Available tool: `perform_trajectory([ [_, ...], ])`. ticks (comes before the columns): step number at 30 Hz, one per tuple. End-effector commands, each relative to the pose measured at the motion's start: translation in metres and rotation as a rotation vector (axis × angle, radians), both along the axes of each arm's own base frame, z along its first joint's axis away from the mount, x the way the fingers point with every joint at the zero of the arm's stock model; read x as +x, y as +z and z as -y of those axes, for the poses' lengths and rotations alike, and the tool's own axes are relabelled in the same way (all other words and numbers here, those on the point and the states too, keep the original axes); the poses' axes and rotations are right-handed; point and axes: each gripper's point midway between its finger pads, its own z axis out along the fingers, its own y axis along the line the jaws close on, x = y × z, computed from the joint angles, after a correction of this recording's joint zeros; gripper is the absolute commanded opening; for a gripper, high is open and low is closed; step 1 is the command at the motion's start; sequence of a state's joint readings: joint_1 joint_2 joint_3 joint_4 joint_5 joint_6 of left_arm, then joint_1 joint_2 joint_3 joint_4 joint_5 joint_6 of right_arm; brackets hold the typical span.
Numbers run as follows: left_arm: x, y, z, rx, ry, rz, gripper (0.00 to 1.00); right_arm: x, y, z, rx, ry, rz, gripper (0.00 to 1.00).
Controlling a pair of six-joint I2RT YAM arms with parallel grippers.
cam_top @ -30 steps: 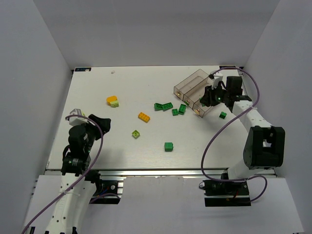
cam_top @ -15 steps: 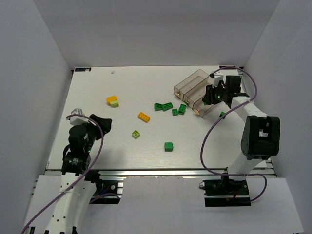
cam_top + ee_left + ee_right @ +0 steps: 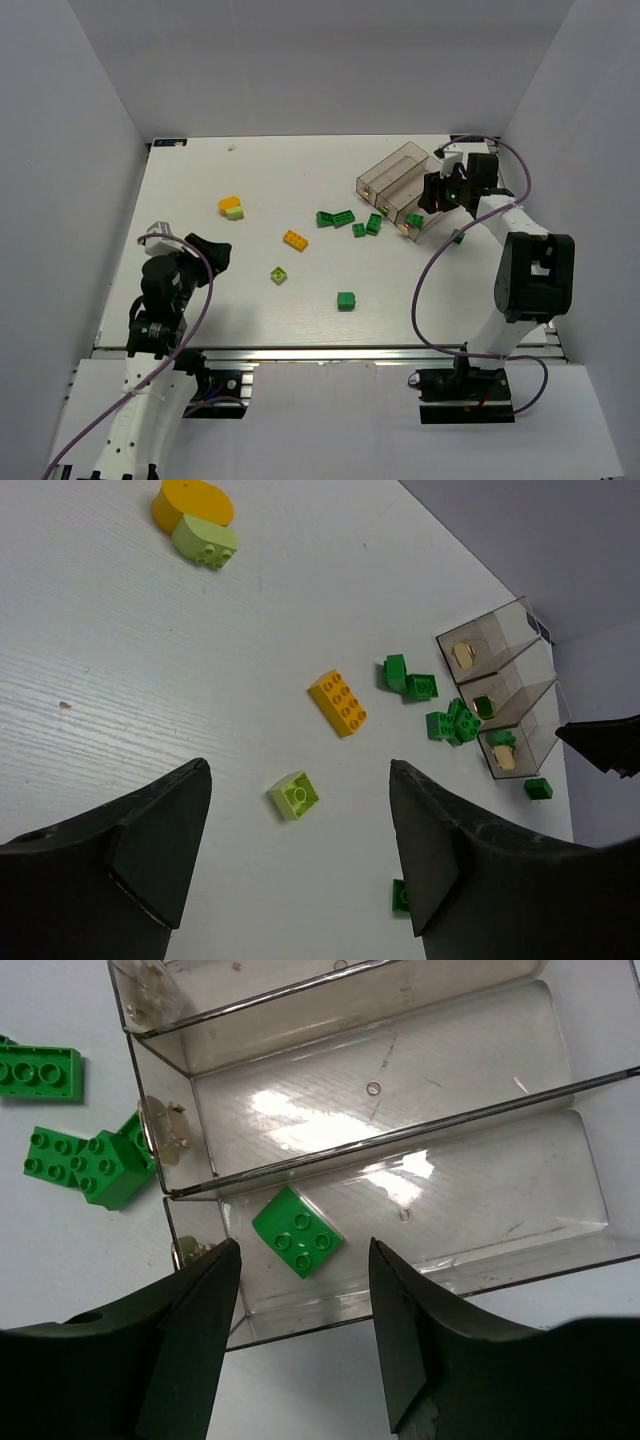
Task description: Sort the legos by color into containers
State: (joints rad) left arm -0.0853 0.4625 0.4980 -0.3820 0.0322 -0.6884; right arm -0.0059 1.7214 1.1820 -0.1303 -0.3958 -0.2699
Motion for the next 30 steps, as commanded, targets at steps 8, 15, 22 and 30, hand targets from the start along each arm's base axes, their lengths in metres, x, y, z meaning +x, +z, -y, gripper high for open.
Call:
perform_trajectory([
  [8, 0.001, -0.015, 0.027, -0.049, -0.148, -0.03, 0.83, -0.041, 0.075, -0.033, 0.002, 0.429, 0.212, 0.7],
  [15, 0.0, -0.021, 0.047, -0.109, -0.25, -0.062, 0.88, -0.137, 0.081, -0.072, 0.049, 0.922, 0.399, 0.89],
  [22, -0.002, -0.02, 0.05, -0.126, -0.26, -0.071, 0.95, -0.203, 0.055, -0.081, 0.097, 1.087, 0.33, 0.89],
  [30, -0.003, -0.023, 0.068, -0.121, -0.304, -0.089, 0.95, -0.246, 0.025, -0.112, 0.014, 1.21, 0.248, 0.89],
])
